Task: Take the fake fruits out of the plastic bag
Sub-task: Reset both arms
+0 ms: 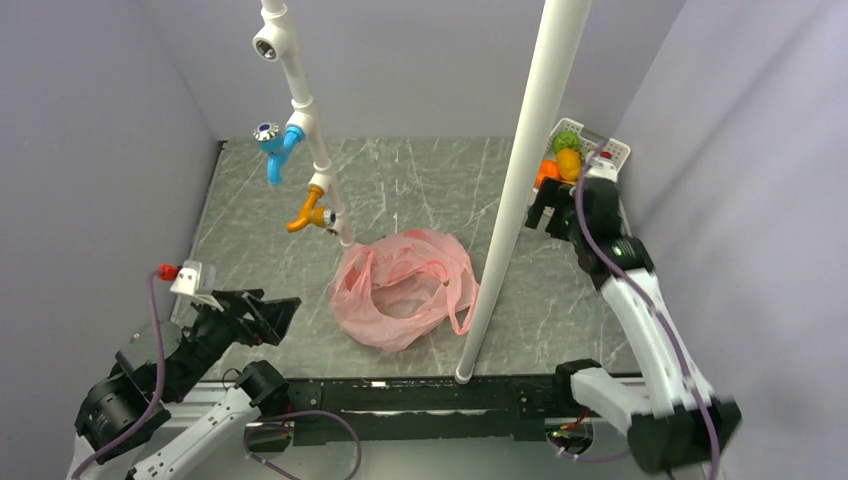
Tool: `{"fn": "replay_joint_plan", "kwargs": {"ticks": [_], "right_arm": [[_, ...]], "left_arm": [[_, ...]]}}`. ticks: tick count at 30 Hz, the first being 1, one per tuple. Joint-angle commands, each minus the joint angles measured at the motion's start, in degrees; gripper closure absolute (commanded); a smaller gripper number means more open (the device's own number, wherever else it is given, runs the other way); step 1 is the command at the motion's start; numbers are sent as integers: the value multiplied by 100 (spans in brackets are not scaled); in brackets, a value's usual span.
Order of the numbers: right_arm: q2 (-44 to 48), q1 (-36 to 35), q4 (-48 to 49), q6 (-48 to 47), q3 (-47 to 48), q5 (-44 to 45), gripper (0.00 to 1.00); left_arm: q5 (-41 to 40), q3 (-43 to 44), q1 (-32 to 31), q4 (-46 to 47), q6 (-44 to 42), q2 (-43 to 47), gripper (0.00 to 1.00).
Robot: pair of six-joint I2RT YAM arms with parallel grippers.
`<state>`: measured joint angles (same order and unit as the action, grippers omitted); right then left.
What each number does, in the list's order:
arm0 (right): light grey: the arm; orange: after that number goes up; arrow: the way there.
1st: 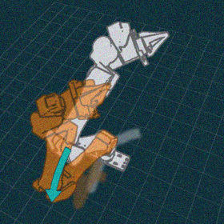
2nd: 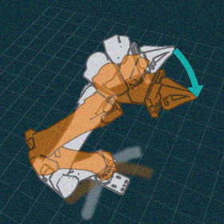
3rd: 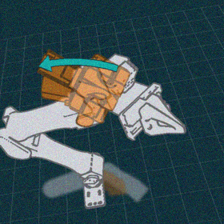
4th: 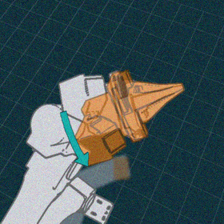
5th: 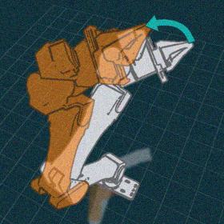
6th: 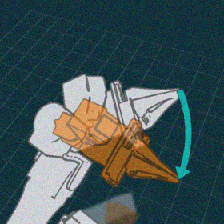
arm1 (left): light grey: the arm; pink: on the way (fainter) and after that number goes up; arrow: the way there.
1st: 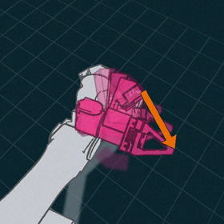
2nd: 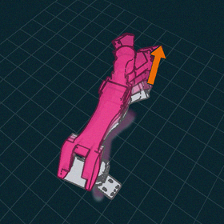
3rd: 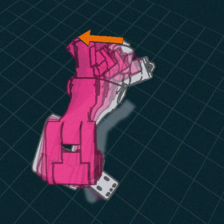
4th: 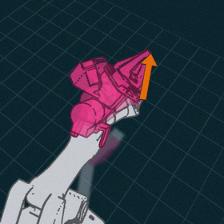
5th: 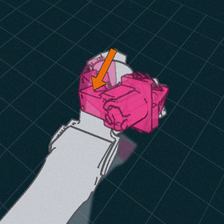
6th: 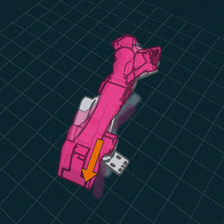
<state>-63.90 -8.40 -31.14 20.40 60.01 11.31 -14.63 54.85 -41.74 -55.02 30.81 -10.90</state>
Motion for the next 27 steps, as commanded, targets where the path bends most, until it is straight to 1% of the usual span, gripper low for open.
{"fn": "replay_joint_plan", "kwargs": {"ticks": [1,4,6,8,12,17,20,23,27], "right_arm": [[1635,-164,-678,228,-244,-490,0],[2593,-171,-953,150,-139,-966,0],[3154,-167,-932,-13,6,-1557,0],[3606,-169,-888,-40,118,-1889,0],[4075,-163,-924,66,493,-1708,0],[4237,-162,-1061,49,780,-1575,0],[4388,-170,-993,107,711,-1427,0],[4722,-169,-782,165,427,-1176,0],[5037,-156,-565,37,142,-1145,0]], "left_arm": [[-345,418,-25,381,-437,108,1],[-587,713,-22,485,-735,70,1],[-673,922,-20,607,-957,39,0],[-742,1116,-24,703,-1117,-1,1],[-796,1392,-20,797,-1266,-28,1],[-1138,1494,-22,748,-1333,21,1],[-1226,1428,-20,759,-1331,84,1],[-1219,1384,-19,757,-1326,99,1],[-1180,1391,-24,651,-1246,25,1]]}}
